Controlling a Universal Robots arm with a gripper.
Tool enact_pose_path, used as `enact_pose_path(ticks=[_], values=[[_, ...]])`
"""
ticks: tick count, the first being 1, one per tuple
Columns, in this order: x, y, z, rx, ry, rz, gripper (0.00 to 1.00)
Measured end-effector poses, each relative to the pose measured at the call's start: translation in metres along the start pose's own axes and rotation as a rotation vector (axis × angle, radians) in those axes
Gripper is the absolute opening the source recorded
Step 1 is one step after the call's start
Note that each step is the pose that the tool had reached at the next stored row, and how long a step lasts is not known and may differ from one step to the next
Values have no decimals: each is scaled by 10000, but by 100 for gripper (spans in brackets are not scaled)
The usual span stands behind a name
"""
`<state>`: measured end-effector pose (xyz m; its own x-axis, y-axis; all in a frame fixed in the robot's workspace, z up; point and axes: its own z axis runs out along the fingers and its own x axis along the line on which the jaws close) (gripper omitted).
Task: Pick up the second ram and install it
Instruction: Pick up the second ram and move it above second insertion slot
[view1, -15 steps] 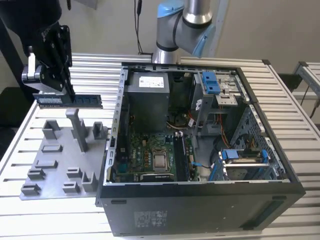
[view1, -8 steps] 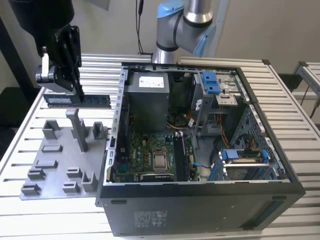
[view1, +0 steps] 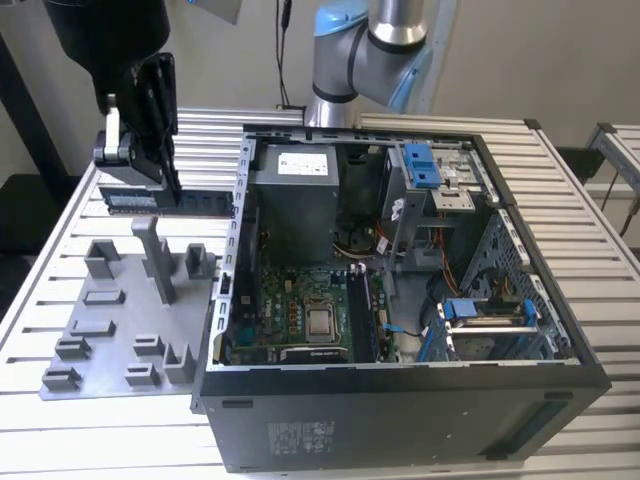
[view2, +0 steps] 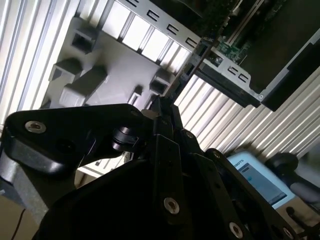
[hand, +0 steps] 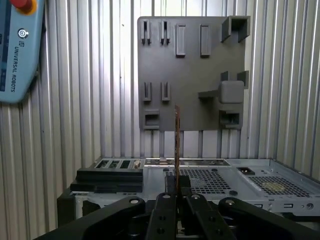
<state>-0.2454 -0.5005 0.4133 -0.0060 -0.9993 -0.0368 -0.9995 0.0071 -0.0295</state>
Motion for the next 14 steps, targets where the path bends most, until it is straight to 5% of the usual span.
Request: enact_pose_path(ticks=[14], values=[[-1,-59,1,0,0,-1,14]])
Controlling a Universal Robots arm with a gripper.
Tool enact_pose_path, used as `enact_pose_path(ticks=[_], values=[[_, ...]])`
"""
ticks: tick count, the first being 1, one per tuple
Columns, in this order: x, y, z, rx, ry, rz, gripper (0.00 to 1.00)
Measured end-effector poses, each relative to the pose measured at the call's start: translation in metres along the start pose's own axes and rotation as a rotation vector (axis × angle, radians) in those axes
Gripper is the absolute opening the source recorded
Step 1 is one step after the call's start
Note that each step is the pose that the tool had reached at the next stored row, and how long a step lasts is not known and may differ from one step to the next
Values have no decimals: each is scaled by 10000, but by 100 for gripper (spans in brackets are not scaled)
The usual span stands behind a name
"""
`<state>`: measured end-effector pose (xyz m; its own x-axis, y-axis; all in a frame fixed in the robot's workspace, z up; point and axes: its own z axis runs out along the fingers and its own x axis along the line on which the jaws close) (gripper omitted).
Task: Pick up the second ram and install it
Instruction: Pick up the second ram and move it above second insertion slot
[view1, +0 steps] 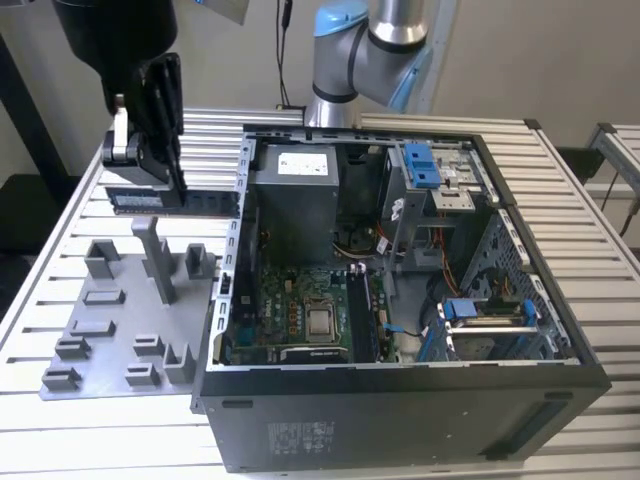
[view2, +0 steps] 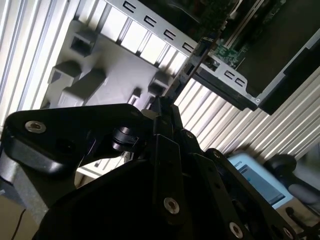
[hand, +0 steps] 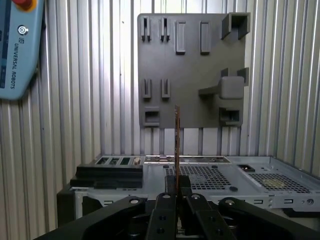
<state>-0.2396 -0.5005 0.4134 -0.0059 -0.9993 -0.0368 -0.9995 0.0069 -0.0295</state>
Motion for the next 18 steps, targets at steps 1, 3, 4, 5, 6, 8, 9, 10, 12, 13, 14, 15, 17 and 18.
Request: enact_pose_path(ticks=[1,3,4,5,6,8,9,10,12,13,14,15,17,18], values=[[0,-5,0,0,0,0,14],[0,-15,1,1,-1,0,14],[0,-20,1,1,-1,0,14],[0,-25,1,0,-1,0,14],[0,-31,2,0,-1,0,14],[0,-48,1,0,0,0,14],[0,-61,2,0,-1,0,14],[0,-76,3,0,-1,0,14],[-1,-108,3,0,0,0,14],[-1,-128,4,0,-1,0,14],[-1,-148,5,-1,0,0,14],[-1,-169,6,0,-1,0,14],[-1,-210,7,-1,-1,0,14],[-1,-225,7,-1,-1,0,14]])
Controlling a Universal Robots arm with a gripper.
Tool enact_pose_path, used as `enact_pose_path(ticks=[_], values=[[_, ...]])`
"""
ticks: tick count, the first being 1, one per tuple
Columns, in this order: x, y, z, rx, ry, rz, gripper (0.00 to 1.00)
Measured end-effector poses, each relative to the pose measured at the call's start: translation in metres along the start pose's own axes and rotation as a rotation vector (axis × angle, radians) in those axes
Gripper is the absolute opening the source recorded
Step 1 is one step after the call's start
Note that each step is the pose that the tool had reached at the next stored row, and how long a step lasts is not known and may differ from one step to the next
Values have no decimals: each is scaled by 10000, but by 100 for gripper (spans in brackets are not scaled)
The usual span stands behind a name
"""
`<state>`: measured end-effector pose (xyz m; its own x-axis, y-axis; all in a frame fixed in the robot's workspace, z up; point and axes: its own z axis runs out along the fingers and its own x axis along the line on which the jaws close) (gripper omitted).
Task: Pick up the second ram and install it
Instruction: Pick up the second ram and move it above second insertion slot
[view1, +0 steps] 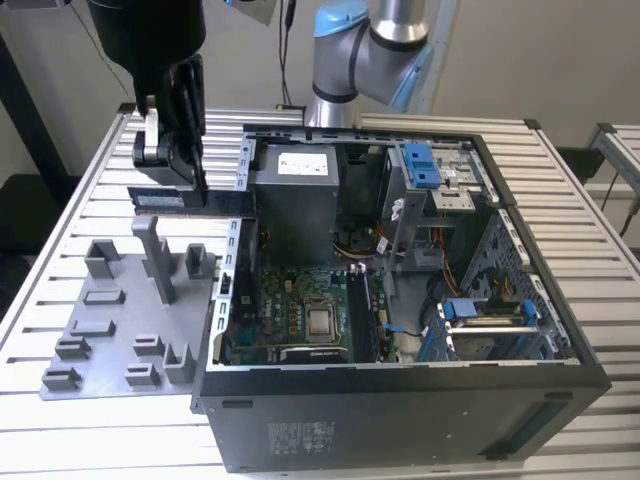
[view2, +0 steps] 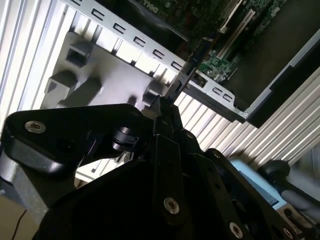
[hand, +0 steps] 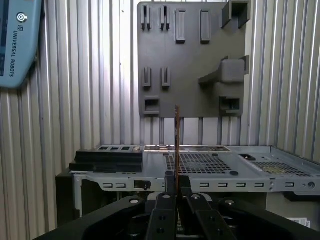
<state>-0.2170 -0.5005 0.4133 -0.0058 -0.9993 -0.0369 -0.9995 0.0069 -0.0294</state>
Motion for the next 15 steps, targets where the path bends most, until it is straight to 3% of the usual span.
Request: enact_pose_path(ticks=[15], values=[[-2,-251,8,0,0,1,14]])
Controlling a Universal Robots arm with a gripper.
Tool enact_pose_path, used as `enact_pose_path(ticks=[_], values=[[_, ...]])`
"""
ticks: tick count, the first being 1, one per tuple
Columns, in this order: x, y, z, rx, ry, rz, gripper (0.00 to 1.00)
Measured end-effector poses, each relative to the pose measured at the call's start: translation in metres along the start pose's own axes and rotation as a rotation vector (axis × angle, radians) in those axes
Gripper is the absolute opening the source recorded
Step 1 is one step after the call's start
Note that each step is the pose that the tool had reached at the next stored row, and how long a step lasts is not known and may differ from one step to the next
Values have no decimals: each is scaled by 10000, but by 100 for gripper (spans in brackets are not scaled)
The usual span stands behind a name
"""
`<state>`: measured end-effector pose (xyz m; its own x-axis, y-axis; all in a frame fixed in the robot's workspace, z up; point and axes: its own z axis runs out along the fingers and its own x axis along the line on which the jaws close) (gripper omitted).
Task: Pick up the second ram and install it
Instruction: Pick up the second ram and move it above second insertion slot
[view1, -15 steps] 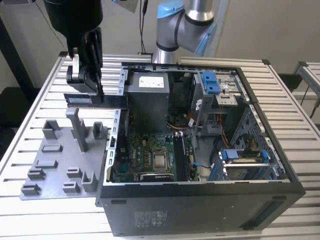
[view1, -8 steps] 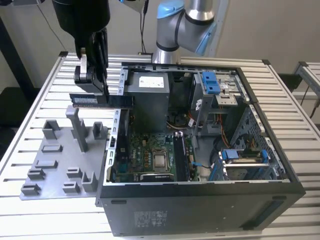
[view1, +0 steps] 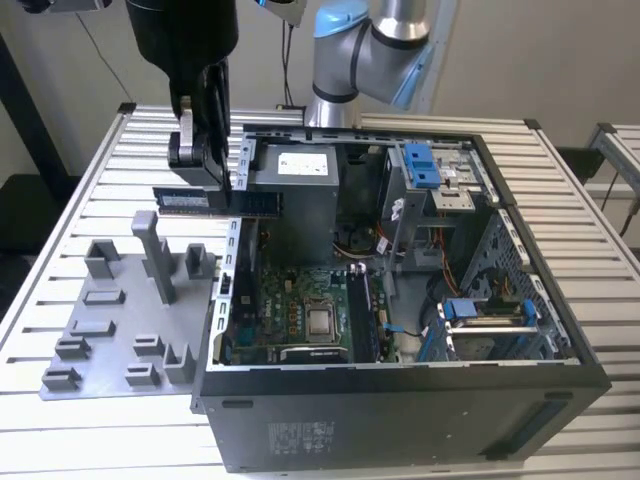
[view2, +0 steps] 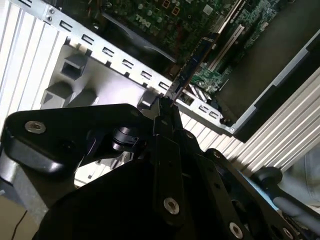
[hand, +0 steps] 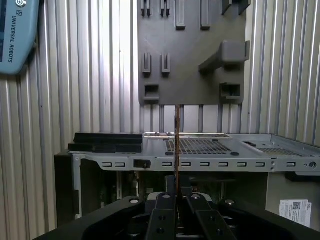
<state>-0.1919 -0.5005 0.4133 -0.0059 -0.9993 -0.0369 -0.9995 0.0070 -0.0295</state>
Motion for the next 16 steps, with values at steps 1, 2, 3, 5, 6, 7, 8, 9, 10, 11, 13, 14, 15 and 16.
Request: enact_pose_path(ticks=[1,2,3,5,6,7,8,9,10,11,13,14,15,16], values=[[0,-18,0,0,0,-1,14],[0,-35,1,0,0,0,14],[0,-52,2,0,0,0,14],[0,-86,2,-1,0,0,14],[0,-102,3,0,0,0,14],[0,-119,4,0,0,0,14],[-1,-135,4,0,1,0,14],[-1,-153,4,-1,1,0,14],[-1,-170,5,0,0,0,14],[-1,-186,5,0,0,0,14],[-1,-221,6,0,1,-1,14],[-1,-238,7,0,0,-1,14],[-1,-255,7,0,0,0,14],[-1,-273,8,-1,1,0,14]])
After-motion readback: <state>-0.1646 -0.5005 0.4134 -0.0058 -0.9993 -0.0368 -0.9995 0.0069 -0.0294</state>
